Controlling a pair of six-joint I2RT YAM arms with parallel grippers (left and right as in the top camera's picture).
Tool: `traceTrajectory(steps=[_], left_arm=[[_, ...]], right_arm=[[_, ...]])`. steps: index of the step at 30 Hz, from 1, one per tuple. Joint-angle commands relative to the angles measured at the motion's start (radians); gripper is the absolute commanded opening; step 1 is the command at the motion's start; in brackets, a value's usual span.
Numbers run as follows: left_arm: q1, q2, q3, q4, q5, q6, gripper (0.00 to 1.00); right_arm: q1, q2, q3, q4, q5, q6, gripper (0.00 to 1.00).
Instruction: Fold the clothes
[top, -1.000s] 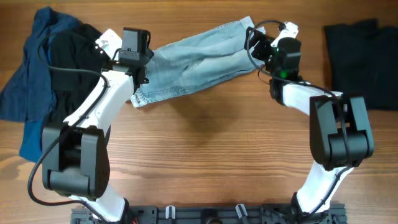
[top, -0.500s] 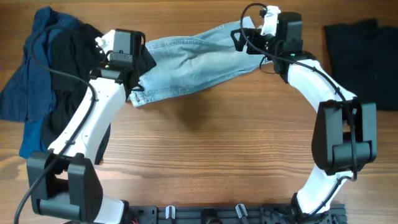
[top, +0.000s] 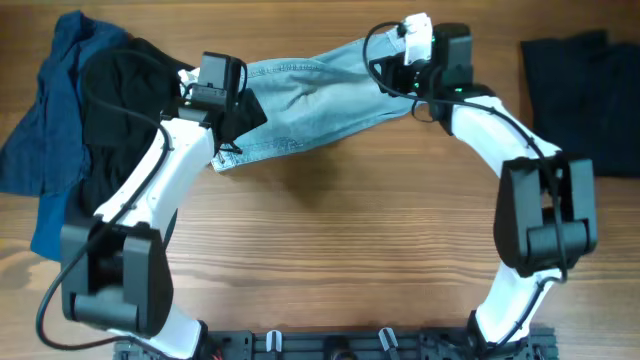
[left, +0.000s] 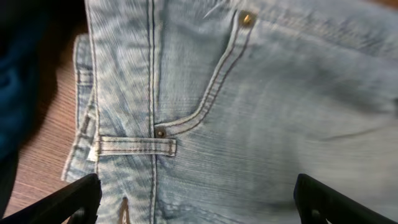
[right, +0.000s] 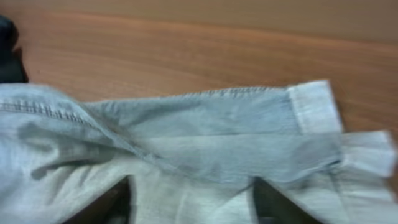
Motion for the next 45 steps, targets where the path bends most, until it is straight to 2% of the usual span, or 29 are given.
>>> traceTrajectory(steps=[1,4,16,19,23,30,34,37,38,40,41,42,43,44,45], left_arm=[[-0.003,0.037,-0.003,0.0,0.009,0.019,0.98],[-0.003,0.043,-0.003,0.0,0.008,0.02,0.98],[-0.003,0.045,-0.003,0.0,0.008,0.024,0.99],[-0.003,0.045,-0.003,0.001,0.008,0.023,0.99],[-0.003,0.045,-0.003,0.01,0.005,0.023,0.99],[-0.003,0.045,-0.003,0.012,0.001,0.024,1.0],[-0.003,0.045,-0.003,0.012,0.0,0.024,1.0],[-0.003,0.045,-0.003,0.012,-0.001,0.024,0.99],[-0.003,0.045,-0.003,0.015,-0.003,0.024,1.0],[-0.002,0.044,-0.003,0.032,-0.003,0.027,1.0],[-0.002,0.044,-0.003,0.037,-0.003,0.027,1.0],[-0.003,0.044,-0.003,0.039,-0.003,0.027,1.0],[-0.002,0.044,-0.003,0.039,-0.003,0.027,1.0],[-0.002,0.044,-0.003,0.039,-0.003,0.028,1.0],[-0.002,0.044,-0.003,0.039,-0.003,0.03,1.0]], right_arm=[[0.011,0.058,0.019,0.011,0.008,0.04,0.36],[0.011,0.078,0.019,0.007,0.008,0.051,0.27],[0.019,0.172,0.019,0.08,0.009,0.069,0.21],[0.023,0.204,0.019,0.15,0.045,0.079,0.2],[0.024,0.238,0.019,0.248,0.151,0.215,0.16],[0.024,0.253,0.044,0.497,0.158,0.361,0.18],[0.024,0.253,0.151,0.432,0.154,0.376,0.18],[0.023,0.251,0.251,0.249,0.154,0.343,0.18],[0.022,0.246,0.287,0.17,0.145,0.32,0.2],[0.018,0.233,0.354,0.019,0.111,0.244,0.35],[0.014,0.22,0.397,-0.089,0.101,0.197,0.55],[0.012,0.208,0.429,-0.178,0.1,0.176,0.79],[0.01,0.198,0.457,-0.259,0.1,0.155,0.9],[0.01,0.19,0.483,-0.336,0.1,0.139,0.98],[0.01,0.184,0.501,-0.394,0.099,0.124,0.99]])
